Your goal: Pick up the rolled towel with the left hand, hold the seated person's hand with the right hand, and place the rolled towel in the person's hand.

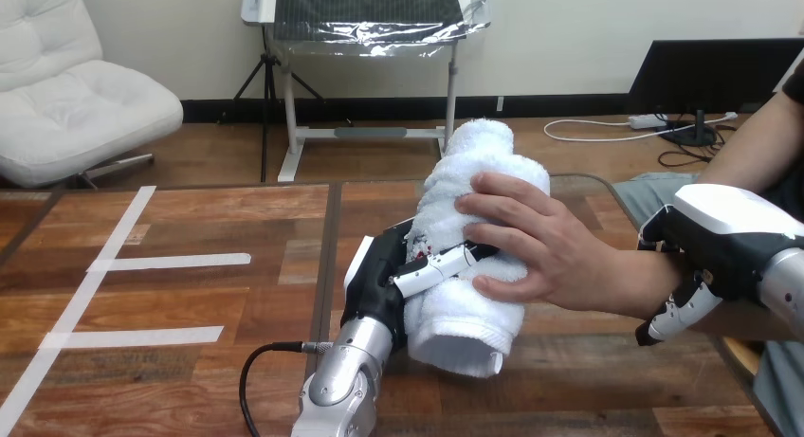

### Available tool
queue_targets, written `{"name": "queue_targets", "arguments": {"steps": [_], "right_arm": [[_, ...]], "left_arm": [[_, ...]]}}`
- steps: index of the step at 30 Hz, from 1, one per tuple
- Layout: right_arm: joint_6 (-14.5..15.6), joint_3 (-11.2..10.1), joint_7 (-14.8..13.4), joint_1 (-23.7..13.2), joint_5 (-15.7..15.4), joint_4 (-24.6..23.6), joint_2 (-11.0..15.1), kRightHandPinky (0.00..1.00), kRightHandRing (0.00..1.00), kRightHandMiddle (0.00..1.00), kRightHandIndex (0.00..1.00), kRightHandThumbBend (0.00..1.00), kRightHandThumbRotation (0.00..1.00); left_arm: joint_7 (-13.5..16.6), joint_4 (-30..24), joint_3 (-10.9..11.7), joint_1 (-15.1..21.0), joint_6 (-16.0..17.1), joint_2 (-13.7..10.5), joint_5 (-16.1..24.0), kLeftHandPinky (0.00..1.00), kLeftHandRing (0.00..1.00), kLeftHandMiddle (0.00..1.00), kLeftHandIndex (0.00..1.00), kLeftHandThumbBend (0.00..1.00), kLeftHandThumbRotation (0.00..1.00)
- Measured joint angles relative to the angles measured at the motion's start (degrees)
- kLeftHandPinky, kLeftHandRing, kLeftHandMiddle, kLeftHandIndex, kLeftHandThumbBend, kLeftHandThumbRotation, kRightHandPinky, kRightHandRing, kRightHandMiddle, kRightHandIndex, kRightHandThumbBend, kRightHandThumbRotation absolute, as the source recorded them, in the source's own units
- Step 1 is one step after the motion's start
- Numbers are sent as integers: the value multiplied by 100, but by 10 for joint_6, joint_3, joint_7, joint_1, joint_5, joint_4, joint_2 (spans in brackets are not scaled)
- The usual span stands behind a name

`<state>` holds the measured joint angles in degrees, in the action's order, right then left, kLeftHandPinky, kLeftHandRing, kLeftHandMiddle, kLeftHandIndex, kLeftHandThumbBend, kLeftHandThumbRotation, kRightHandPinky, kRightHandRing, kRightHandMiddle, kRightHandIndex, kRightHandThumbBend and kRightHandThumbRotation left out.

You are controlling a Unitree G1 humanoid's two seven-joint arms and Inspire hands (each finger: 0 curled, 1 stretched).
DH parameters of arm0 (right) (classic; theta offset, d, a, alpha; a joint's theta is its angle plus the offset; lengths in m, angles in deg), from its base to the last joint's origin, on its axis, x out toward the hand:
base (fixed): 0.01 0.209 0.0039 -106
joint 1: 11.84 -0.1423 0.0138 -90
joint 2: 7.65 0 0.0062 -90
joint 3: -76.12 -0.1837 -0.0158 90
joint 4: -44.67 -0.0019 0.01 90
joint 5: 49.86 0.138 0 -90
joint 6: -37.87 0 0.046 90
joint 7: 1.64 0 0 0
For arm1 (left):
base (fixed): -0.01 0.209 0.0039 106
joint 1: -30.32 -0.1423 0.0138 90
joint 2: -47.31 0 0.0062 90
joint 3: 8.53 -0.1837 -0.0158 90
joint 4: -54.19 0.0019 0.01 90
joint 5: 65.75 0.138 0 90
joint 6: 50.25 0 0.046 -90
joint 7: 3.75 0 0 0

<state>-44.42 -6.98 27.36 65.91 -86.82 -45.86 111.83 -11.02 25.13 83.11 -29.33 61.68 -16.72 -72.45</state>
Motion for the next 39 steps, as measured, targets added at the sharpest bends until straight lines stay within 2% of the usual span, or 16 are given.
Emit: {"name": "queue_targets", "arguments": {"steps": [11, 14, 20, 21, 26, 30, 31, 39], "right_arm": [[1, 0, 0, 0, 0, 0, 0, 24, 32, 42, 50, 81, 0], [1, 0, 0, 0, 0, 0, 0, 25, 33, 43, 52, 82, 0], [0, 0, -3, 2, -2, 0, 0, 34, 43, 52, 58, 84, 0], [0, 0, -4, 2, -3, 0, 0, 37, 46, 54, 60, 84, 0], [-5, 0, -12, 6, -10, 0, 0, 42, 50, 58, 63, 85, 0], [-12, -1, -19, 8, -15, 0, 0, 44, 53, 61, 66, 85, 0], [-14, -1, -20, 8, -16, 0, 0, 45, 54, 62, 67, 85, 0], [-21, -1, -29, 9, -18, -5, 0, 47, 58, 65, 71, 85, 0]], "left_arm": [[-5, 0, 0, 0, -1, 0, -4, 21, 29, 37, 42, 75, 16], [-7, 0, 0, 0, -2, 0, -4, 23, 31, 39, 44, 74, 19], [-18, 0, 0, 0, -4, 0, -4, 27, 37, 45, 52, 70, 26], [-20, 0, 0, 0, -4, 0, -4, 29, 41, 49, 56, 71, 31], [-37, 0, 0, 0, -4, 0, -4, 35, 48, 56, 65, 74, 41], [-54, 0, 0, 0, -4, 0, -4, 43, 54, 63, 73, 78, 49], [-59, 0, 0, 0, -4, 0, -4, 48, 58, 67, 77, 81, 53], [-91, 0, -6, 0, -4, -1, 2, 64, 68, 77, 88, 92, 64]]}}
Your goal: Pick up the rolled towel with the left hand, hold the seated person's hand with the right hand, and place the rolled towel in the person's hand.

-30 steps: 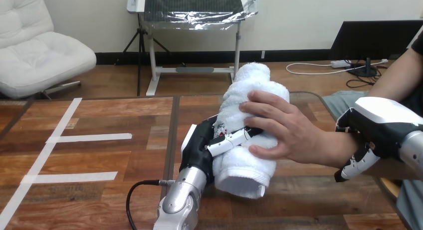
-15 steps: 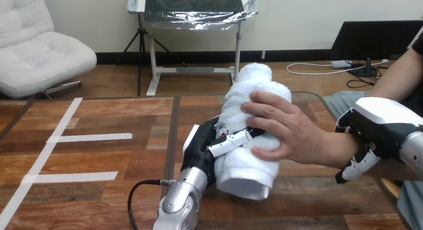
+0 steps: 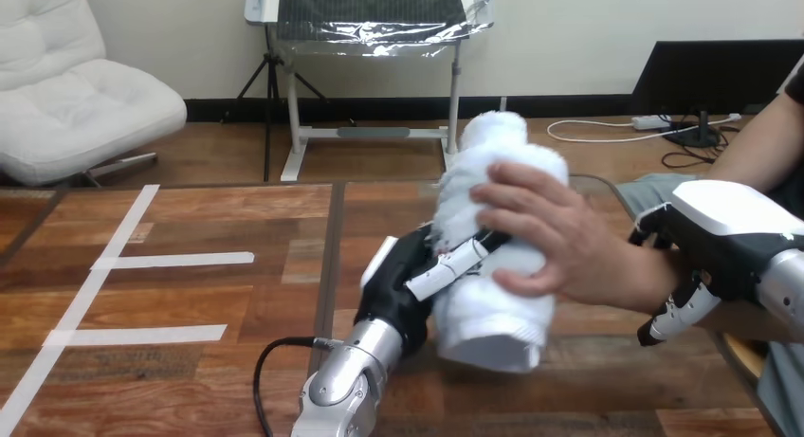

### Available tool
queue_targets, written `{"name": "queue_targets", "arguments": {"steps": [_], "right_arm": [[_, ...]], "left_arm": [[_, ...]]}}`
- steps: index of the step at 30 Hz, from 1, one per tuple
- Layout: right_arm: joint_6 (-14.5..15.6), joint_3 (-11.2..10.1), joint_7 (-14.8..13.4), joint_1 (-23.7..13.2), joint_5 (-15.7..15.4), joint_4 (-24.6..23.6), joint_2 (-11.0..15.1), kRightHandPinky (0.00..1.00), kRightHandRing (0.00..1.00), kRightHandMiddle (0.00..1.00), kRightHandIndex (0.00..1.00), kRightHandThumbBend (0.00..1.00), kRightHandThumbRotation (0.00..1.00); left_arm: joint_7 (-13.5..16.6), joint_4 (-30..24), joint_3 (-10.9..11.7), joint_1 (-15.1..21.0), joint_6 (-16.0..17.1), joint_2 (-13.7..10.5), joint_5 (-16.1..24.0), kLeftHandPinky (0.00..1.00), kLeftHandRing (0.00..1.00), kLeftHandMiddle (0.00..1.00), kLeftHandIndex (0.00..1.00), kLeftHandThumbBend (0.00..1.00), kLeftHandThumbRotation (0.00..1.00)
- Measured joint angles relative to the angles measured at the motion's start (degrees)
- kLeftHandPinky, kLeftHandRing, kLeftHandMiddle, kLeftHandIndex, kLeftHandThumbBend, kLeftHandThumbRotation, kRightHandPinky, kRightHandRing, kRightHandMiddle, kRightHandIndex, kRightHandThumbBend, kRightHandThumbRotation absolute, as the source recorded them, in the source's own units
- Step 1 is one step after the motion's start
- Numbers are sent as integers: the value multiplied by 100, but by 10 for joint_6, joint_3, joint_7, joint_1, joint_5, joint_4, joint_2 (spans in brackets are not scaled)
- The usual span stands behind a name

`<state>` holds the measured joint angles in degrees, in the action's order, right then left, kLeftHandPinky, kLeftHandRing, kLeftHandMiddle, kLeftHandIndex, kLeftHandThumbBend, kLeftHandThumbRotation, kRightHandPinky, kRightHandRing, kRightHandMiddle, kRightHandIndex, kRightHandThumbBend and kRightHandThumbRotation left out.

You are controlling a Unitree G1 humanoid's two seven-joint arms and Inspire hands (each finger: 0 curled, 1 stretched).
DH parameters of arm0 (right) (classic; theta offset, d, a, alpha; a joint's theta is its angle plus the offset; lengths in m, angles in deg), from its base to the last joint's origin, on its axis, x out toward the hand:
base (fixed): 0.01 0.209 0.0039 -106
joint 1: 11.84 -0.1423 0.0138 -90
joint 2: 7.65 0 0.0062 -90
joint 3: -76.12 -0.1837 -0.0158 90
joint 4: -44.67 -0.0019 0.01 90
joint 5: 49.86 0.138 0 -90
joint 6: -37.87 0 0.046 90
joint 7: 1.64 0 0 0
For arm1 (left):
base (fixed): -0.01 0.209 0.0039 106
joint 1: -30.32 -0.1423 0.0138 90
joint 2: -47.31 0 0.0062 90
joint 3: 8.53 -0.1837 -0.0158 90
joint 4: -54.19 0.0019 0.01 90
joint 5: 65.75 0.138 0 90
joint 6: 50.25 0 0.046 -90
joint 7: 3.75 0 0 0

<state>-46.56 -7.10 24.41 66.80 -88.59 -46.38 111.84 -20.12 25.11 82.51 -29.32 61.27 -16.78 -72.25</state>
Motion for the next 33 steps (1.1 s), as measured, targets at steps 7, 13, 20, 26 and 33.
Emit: {"name": "queue_targets", "arguments": {"steps": [7, 13, 20, 26, 33], "right_arm": [[-3, 0, -3, 0, 1, -12, 0, 47, 58, 66, 72, 86, 0], [-8, 0, -8, 0, 1, -23, -1, 50, 62, 69, 73, 86, 0], [-5, 0, -9, 0, 1, -33, -1, 54, 66, 74, 75, 85, 0], [3, 0, -8, 0, 1, -35, -1, 56, 69, 76, 77, 85, 0], [8, 0, -8, 2, 2, -36, -1, 58, 70, 78, 78, 85, 0]], "left_arm": [[-27, -2, -7, 0, 3, 0, 4, 67, 71, 80, 91, 96, 67], [-36, -10, -17, 0, 3, 0, 14, 68, 72, 81, 91, 93, 68], [-46, -21, -21, 0, 3, -1, 17, 68, 73, 80, 91, 86, 66], [-55, -28, -21, 0, 3, -2, 17, 69, 73, 80, 90, 85, 67], [-66, -31, -21, 0, 3, -3, 16, 68, 73, 80, 90, 87, 66]]}}
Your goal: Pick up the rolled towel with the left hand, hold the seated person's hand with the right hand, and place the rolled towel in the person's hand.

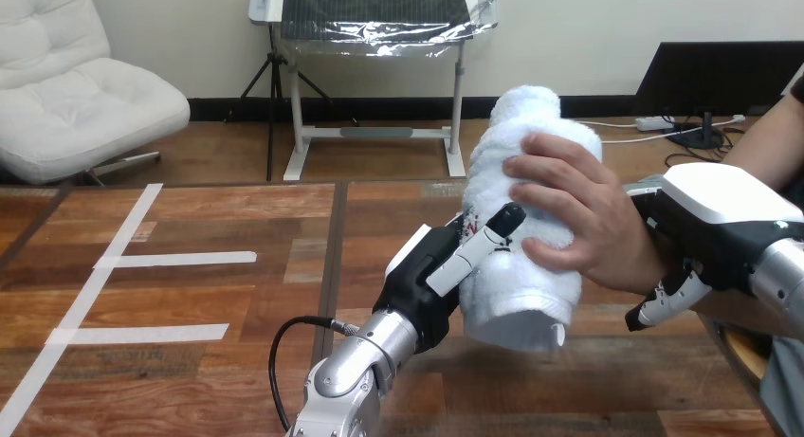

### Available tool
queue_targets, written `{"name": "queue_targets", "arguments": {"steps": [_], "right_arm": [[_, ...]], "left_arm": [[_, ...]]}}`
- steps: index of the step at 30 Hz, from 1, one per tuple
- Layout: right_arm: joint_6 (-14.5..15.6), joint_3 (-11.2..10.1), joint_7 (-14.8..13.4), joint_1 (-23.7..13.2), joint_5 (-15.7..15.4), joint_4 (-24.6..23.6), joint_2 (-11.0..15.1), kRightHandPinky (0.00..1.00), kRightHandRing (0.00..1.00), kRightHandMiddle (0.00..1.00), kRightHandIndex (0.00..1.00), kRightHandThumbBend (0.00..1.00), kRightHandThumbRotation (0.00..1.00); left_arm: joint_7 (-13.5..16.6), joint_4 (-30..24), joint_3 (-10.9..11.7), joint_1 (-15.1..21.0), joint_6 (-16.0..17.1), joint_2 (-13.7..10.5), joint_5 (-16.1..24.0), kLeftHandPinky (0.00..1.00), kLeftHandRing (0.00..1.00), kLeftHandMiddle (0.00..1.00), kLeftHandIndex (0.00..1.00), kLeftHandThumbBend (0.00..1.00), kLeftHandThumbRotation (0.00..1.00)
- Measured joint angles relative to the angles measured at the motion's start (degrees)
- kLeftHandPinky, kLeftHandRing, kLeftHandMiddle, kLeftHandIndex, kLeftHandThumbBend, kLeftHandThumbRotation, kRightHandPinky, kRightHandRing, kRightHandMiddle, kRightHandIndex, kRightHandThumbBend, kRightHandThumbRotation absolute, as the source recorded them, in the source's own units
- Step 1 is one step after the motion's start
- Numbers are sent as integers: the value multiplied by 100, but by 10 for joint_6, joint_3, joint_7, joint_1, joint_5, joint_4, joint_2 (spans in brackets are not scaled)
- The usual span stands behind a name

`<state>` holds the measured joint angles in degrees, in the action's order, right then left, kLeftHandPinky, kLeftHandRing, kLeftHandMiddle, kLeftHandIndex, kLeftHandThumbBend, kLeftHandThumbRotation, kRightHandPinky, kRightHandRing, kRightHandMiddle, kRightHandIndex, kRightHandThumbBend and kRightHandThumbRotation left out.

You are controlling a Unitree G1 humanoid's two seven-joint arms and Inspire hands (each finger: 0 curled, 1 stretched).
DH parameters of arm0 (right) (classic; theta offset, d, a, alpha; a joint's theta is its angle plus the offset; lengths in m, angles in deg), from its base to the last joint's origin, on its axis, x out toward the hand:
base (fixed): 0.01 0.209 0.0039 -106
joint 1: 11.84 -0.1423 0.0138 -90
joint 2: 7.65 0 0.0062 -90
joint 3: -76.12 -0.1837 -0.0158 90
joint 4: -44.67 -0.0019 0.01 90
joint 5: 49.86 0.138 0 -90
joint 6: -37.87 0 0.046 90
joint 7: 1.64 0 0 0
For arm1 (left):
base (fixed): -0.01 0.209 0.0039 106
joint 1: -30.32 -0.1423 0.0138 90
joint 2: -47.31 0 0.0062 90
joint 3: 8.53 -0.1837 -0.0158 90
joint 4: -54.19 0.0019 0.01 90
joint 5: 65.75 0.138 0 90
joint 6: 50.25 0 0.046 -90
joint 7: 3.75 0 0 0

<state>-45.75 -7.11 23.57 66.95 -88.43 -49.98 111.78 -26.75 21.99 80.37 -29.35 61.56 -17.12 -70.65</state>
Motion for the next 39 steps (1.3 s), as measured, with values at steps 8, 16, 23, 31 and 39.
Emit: {"name": "queue_targets", "arguments": {"steps": [8, 16, 23, 31, 39], "right_arm": [[2, 0, 0, 5, 3, -8, 0, 59, 71, 79, 79, 85, 0], [11, -8, 0, 19, 9, -30, -1, 60, 71, 80, 79, 87, 0], [27, -24, -2, 44, 19, -71, -8, 62, 73, 80, 79, 87, 0], [48, -44, -24, 82, 20, -135, -37, 62, 72, 79, 76, 85, 0], [51, -56, -81, 128, 15, -186, -89, 60, 70, 78, 73, 81, 0]], "left_arm": [[-11, -8, 0, -2, 0, -1, 0, 65, 73, 79, 89, 84, 62], [-19, -29, 0, -14, -5, -3, 0, 63, 71, 77, 87, 80, 59], [-24, -65, 0, -37, -12, -5, -2, 63, 70, 76, 85, 71, 57], [-25, -101, -2, -60, -8, -16, -1, 63, 70, 76, 85, 56, 66], [-1, -154, -12, -86, 6, -37, 12, 63, 70, 76, 85, 51, 80]]}}
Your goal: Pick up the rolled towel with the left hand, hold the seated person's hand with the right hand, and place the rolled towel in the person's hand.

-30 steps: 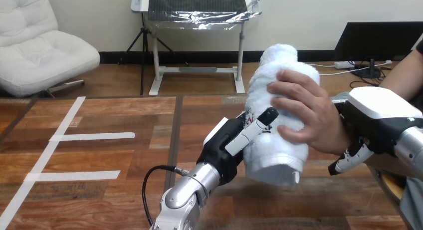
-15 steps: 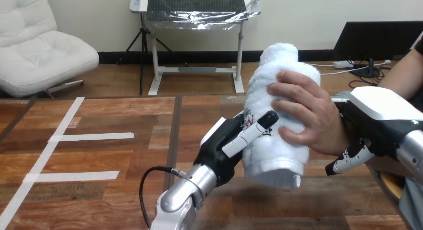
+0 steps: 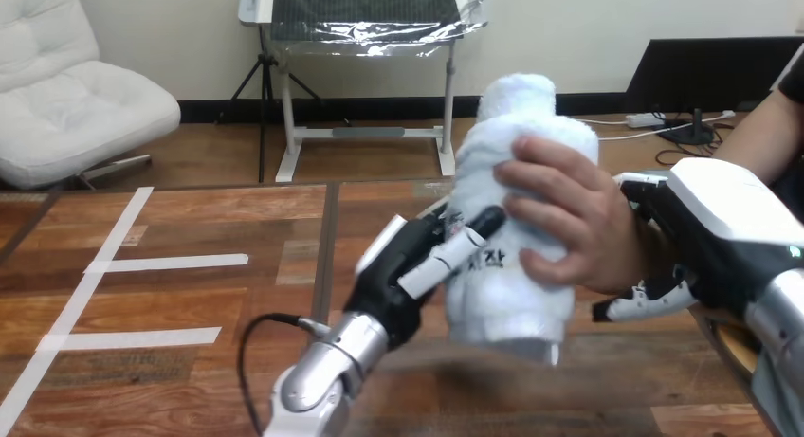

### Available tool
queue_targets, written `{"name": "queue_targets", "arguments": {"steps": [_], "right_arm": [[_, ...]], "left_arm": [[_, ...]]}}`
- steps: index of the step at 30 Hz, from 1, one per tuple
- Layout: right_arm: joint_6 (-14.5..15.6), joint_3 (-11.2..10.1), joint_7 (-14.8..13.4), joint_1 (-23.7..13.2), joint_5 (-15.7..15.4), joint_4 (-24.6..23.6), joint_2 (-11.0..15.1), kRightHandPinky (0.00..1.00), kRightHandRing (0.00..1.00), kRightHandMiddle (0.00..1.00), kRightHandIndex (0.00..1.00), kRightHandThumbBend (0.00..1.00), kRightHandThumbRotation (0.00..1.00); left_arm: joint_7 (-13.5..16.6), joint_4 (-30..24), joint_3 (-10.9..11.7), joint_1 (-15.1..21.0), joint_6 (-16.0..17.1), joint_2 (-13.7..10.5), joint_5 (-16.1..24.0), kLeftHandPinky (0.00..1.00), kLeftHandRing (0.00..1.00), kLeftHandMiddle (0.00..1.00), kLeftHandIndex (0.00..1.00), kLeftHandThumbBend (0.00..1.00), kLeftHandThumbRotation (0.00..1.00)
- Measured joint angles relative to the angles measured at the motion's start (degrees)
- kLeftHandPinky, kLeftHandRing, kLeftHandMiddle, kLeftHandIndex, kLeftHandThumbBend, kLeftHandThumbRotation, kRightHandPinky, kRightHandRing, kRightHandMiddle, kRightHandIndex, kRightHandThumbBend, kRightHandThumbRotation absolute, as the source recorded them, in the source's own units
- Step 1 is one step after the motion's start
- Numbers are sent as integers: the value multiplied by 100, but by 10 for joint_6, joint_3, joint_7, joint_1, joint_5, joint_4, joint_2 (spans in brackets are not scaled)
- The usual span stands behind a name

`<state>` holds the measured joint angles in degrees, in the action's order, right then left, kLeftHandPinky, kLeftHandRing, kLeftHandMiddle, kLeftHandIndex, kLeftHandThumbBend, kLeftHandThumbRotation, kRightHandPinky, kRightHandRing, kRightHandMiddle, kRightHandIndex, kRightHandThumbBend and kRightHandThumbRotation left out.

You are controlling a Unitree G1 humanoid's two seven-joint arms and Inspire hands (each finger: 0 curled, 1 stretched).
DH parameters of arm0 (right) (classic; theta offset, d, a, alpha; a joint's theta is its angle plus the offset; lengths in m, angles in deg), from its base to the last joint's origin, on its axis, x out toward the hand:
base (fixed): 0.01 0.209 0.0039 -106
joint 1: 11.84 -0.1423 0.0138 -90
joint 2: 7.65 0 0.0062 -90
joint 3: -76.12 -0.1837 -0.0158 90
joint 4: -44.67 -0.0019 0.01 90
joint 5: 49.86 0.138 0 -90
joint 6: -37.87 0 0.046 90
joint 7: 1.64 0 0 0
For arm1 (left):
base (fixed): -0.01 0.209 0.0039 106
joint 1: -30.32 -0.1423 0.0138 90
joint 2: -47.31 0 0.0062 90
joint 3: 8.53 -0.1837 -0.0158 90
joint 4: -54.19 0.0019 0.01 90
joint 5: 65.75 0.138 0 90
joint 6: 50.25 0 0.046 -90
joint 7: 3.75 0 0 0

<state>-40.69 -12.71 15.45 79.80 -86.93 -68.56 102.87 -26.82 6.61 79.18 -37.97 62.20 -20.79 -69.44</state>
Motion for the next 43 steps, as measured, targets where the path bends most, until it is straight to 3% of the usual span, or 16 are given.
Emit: {"name": "queue_targets", "arguments": {"steps": [6, 11, 18, 25, 33, 43], "right_arm": [[-8, 0, -64, 33, -4, -20, -51, 59, 70, 77, 72, 74, 0], [-30, 5, -130, 64, -4, -27, -98, 59, 72, 79, 72, 62, 0], [-55, 25, -211, 102, -15, -37, -165, 63, 79, 83, 75, 48, 0], [-89, 49, -275, 136, -29, -37, -216, 67, 81, 86, 77, 34, 0], [-132, 57, -328, 156, -39, -37, -240, 68, 85, 89, 81, 21, 0], [-170, 57, -361, 168, -29, -36, -254, 81, 95, 95, 86, 11, 0]], "left_arm": [[29, -55, -11, -34, 20, -14, 15, 64, 71, 77, 87, 50, 90], [55, -101, -18, -71, 40, -26, 32, 64, 71, 78, 88, 49, 95], [101, -158, -21, -134, 77, -33, 67, 64, 72, 79, 89, 49, 97], [136, -203, -16, -190, 119, -36, 90, 66, 73, 80, 89, 49, 97], [157, -253, -7, -236, 148, -50, 96, 68, 74, 80, 89, 49, 96], [178, -310, 11, -277, 172, -66, 99, 65, 73, 78, 88, 44, 92]]}}
